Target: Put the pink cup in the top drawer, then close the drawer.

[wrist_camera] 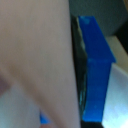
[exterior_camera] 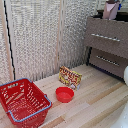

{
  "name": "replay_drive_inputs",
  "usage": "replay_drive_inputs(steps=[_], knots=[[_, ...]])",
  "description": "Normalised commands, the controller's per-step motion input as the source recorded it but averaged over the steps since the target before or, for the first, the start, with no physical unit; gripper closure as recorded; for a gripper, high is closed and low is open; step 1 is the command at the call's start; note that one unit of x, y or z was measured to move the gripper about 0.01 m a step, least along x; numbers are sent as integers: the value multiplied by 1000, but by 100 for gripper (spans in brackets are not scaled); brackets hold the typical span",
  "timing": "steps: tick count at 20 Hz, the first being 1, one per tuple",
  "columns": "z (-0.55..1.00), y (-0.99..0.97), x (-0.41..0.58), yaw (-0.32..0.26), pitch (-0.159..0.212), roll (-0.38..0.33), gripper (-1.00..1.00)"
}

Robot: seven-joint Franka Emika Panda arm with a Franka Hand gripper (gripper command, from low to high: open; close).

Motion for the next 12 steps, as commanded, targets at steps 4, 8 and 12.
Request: replay_drive_inputs(steps=[4,8,12], knots=[[15,39,1,-3,3,-50,-100],[115,139,69,57,12,-108,-100],[149,150,0,234,6,-80,-100]])
